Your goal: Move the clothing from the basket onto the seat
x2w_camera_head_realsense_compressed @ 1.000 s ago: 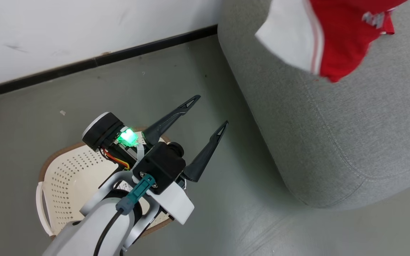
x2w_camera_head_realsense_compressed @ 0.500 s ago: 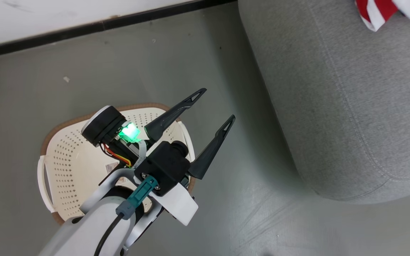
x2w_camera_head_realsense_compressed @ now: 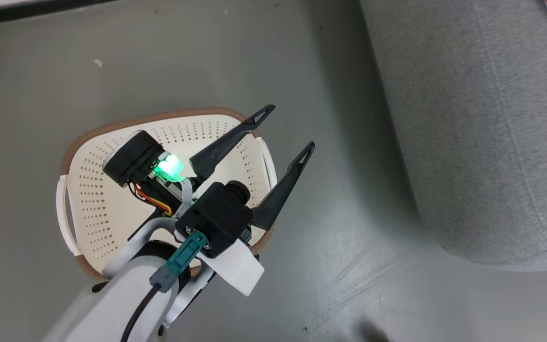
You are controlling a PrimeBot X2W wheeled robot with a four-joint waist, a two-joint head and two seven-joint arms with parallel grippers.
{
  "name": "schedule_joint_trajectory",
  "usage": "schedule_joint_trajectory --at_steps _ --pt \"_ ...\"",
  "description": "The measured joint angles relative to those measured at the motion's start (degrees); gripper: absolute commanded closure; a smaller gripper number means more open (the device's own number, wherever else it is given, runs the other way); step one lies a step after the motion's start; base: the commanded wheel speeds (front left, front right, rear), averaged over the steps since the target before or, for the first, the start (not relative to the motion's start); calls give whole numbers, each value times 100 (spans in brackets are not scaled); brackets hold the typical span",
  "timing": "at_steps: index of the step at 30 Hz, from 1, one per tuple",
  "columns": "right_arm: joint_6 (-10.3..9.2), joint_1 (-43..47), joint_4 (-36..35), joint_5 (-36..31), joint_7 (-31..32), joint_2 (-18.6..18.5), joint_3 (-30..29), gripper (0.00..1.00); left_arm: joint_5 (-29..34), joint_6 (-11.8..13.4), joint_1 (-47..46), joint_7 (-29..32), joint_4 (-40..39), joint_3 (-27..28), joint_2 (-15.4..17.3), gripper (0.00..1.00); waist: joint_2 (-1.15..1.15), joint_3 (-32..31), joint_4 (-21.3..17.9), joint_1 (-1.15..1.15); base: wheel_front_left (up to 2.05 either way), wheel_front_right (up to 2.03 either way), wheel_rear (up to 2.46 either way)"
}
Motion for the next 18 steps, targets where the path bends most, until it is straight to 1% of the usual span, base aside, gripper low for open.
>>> schedule_joint_trajectory --at_steps 7,14,18 --pt "0 -224 235 -354 15 -264 -202 100 18 -1 -110 0 -31 22 21 0 0 262 136 0 0 0 0" --pt "0 -142 768 -670 196 -298 -554 100 42 -33 -281 46 -67 11 29 0 0 522 213 0 0 0 0" --pt "0 243 1078 -821 267 -248 -765 100 42 -35 -322 52 -68 8 29 0 0 663 226 0 0 0 0"
